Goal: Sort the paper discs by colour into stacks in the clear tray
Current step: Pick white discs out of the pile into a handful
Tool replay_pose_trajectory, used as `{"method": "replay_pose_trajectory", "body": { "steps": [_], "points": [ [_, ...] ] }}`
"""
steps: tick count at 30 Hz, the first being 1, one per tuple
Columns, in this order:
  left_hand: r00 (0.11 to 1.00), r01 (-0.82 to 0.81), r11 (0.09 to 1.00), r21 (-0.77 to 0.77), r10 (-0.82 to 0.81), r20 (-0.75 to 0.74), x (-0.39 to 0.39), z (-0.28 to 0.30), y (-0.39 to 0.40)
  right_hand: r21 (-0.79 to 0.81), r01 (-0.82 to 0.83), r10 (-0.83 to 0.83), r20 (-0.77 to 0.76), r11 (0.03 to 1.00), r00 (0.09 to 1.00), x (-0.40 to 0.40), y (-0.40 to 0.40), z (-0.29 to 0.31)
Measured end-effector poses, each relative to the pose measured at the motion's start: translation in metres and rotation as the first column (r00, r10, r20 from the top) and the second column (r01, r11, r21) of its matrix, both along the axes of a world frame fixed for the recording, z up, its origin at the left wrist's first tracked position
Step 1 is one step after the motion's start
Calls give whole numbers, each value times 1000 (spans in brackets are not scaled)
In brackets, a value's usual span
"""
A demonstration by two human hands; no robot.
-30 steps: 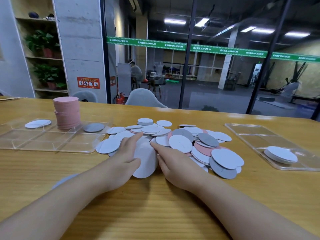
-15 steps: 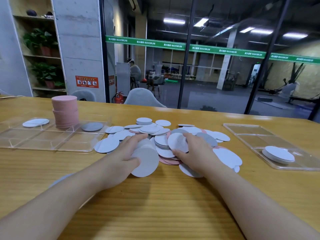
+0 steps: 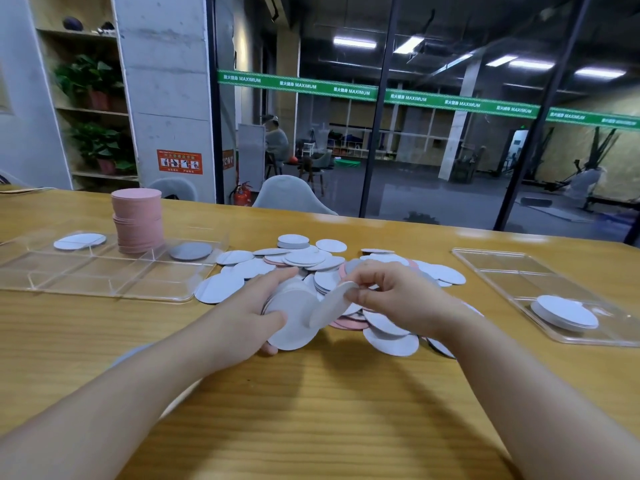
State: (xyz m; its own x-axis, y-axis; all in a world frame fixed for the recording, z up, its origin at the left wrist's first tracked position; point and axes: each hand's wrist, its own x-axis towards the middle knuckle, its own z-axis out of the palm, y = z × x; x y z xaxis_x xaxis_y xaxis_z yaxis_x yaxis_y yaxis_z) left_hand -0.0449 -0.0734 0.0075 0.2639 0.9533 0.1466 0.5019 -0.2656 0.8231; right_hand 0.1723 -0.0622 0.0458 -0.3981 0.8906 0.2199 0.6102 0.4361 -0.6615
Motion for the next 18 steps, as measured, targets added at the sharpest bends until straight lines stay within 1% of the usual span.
{"method": "replay_pose_trajectory", "body": {
  "steps": [2,4,6,9,12,14,15,17,18],
  "points": [
    [1000,14,1000,3,-15,23,0,-1,1,55,19,-21,24,998,999,-11,1,-5],
    [998,29,1000,-8,-29,55,0,-1,2,113,89,-92,16,990,996,-18,2,-11],
    [995,48,999,-17,-46,83,0,-1,2,161,120,-121,0,980,993,-23,0,-16],
    [999,43,999,23,-43,21,1,-1,-1,189,66,-72,24,980,997,-26,-3,-17],
    [999,33,998,52,-31,-27,0,-1,-1,155,34,-43,59,987,997,-17,-2,-11],
    [998,30,998,48,-28,-47,0,0,-2,150,72,-92,130,986,987,-5,-1,-9],
    [998,32,998,51,-29,-55,0,0,-2,155,94,-124,195,983,973,3,-1,-10],
    [997,32,998,59,-27,-72,0,0,-3,198,117,-182,351,973,919,20,-1,-17],
    [996,29,998,64,-24,-89,1,0,-3,217,119,-200,403,969,893,29,-1,-22]
  ]
}}
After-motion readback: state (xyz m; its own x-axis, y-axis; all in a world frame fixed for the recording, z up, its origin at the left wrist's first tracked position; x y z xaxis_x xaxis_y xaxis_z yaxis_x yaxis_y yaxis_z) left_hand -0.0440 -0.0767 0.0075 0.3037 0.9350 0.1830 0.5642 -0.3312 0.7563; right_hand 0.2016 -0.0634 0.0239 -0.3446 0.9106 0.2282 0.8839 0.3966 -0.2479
